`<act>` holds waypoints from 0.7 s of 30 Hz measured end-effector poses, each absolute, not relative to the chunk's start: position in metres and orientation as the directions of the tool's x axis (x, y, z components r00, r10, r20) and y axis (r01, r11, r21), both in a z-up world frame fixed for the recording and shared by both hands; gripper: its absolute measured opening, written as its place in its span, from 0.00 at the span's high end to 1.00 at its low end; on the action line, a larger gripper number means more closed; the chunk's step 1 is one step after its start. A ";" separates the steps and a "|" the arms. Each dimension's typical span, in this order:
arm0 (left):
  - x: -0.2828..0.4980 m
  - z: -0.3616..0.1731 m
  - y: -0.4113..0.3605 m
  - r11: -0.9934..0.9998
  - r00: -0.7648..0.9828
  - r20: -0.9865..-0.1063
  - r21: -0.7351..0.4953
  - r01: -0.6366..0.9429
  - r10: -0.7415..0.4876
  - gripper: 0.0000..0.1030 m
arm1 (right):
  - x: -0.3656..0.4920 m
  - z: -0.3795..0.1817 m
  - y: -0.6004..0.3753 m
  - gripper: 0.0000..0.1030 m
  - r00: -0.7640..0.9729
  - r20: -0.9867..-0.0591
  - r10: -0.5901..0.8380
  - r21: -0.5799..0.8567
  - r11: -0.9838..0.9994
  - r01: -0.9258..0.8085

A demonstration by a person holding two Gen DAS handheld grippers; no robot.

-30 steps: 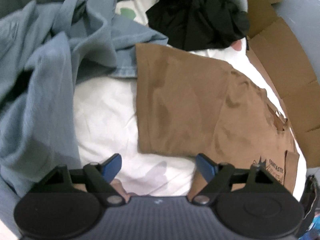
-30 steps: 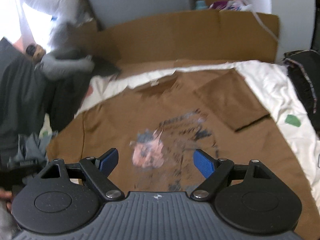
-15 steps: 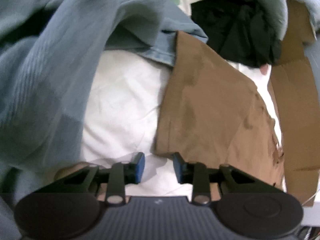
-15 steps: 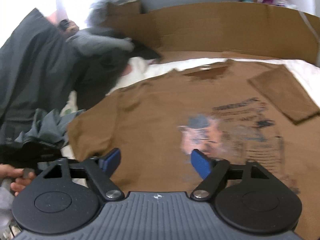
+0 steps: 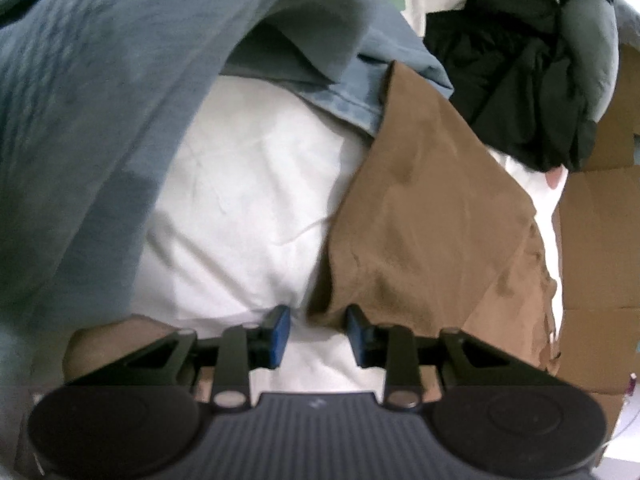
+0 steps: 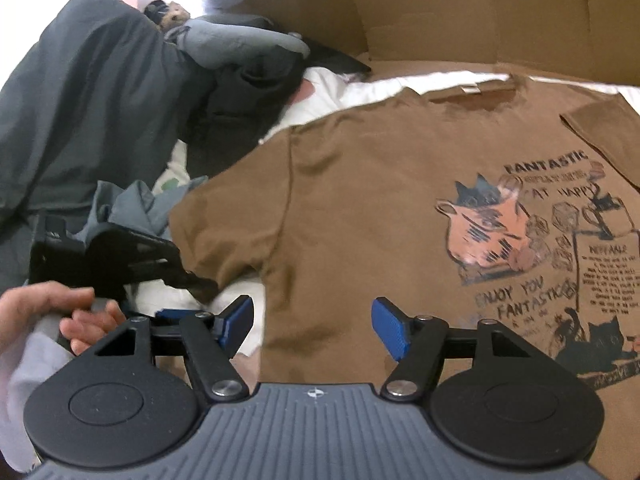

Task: Fold clothes

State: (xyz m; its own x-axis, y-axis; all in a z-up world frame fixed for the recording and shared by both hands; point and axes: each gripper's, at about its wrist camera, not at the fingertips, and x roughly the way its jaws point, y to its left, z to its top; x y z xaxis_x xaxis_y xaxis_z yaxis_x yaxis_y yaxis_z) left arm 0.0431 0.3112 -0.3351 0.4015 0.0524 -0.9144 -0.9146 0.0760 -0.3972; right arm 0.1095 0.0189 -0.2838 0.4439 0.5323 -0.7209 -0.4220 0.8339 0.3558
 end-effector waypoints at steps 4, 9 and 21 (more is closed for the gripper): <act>0.051 -0.331 0.307 0.078 0.384 -0.921 -0.379 -0.922 0.061 0.54 | 0.112 -0.291 0.012 0.31 0.440 -0.736 0.515 0.360 0.848 -0.389; 0.050 -0.330 0.310 0.039 0.368 -0.929 -0.367 -0.930 0.028 0.56 | 0.111 -0.292 0.012 0.30 0.436 -0.734 0.520 0.369 0.845 -0.386; 0.007 -0.314 0.308 -0.030 0.431 -0.902 -0.431 -0.902 -0.014 0.73 | 0.113 -0.297 0.012 0.30 0.424 -0.739 0.524 0.378 0.843 -0.383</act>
State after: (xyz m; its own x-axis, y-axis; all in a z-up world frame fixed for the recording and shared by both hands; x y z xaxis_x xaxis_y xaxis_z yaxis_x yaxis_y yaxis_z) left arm 0.0069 0.3084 -0.3136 0.4311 -0.0137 -0.9022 -0.9021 -0.0303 -0.4305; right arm 0.1130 0.0122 -0.2973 0.4238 0.5240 -0.7388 -0.3833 0.8428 0.3779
